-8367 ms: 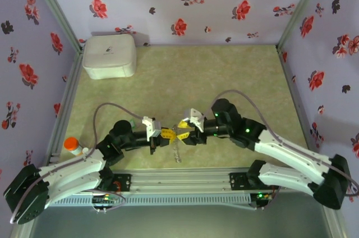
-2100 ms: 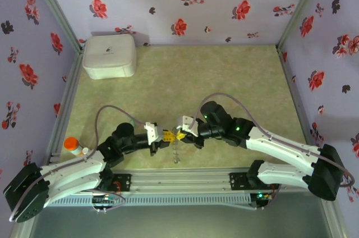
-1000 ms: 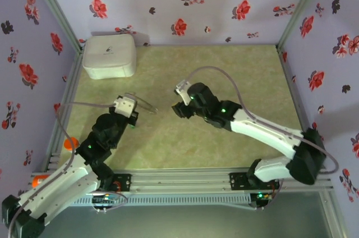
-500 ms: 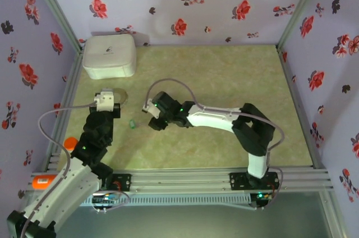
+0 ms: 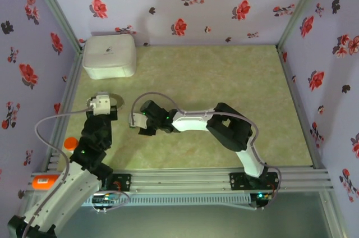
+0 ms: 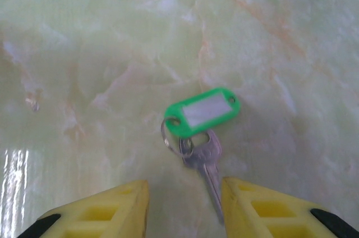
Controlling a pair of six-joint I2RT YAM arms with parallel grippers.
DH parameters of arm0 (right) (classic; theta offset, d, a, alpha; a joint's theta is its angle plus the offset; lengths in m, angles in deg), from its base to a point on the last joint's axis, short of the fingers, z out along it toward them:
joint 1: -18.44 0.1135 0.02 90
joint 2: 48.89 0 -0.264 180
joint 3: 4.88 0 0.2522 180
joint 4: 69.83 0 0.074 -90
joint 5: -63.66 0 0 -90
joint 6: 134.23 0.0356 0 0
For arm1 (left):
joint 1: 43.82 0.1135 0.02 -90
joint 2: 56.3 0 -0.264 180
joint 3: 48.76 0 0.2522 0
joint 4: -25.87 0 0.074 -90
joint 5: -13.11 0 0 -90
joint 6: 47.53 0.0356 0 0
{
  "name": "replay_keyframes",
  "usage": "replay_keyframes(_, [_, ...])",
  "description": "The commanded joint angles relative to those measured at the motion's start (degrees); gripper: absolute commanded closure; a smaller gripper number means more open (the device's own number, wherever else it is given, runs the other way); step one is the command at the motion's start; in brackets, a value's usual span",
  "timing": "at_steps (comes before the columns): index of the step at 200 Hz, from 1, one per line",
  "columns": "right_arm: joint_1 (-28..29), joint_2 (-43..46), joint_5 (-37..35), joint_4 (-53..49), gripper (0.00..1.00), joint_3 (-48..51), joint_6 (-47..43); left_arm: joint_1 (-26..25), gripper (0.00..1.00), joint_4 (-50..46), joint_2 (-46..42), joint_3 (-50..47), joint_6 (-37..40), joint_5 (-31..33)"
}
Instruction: Put the keys on the keyring
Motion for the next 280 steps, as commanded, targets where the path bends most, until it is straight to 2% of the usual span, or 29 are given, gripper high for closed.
replay_keyframes(1, [0.48, -2.79, 1.34, 3.77, 0.60, -2.68, -2.76, 0.40, 1.00, 3.40, -1.71, -0.81, -0.36, 4.90])
replay_keyframes(80, [0.50, -6.51, 2.65, 4.96, 0.61, -3.99, -5.04, 0.40, 1.00, 3.86, -1.69, -1.33, -0.85, 5.31])
replay_keyframes(151, [0.52, -7.20, 3.32, 4.77, 0.88, -5.10, -4.56, 0.40, 1.00, 3.70, -1.30, -1.44, -0.97, 4.30])
replay_keyframes(181, [0.61, -6.18, 4.03, 5.41, 0.95, -4.45, -3.57, 0.40, 1.00, 3.34, -1.15, -1.37, -0.98, 3.81])
replay_keyframes(207, [0.64, -2.89, 4.10, 6.49, 1.00, -2.37, -2.51, 0.40, 1.00, 2.68, -1.19, -1.06, -0.90, 2.57])
replay_keyframes(235, [0.55, 4.12, 3.22, 6.91, 1.00, 3.58, -0.35, 0.40, 1.00, 2.01, -1.23, -0.82, -0.78, -0.50])
replay_keyframes(280, [0.47, 21.84, -1.67, 5.96, 1.00, 21.65, 5.81, 0.22, 1.00, 4.10, 0.20, -1.65, -1.19, -15.19])
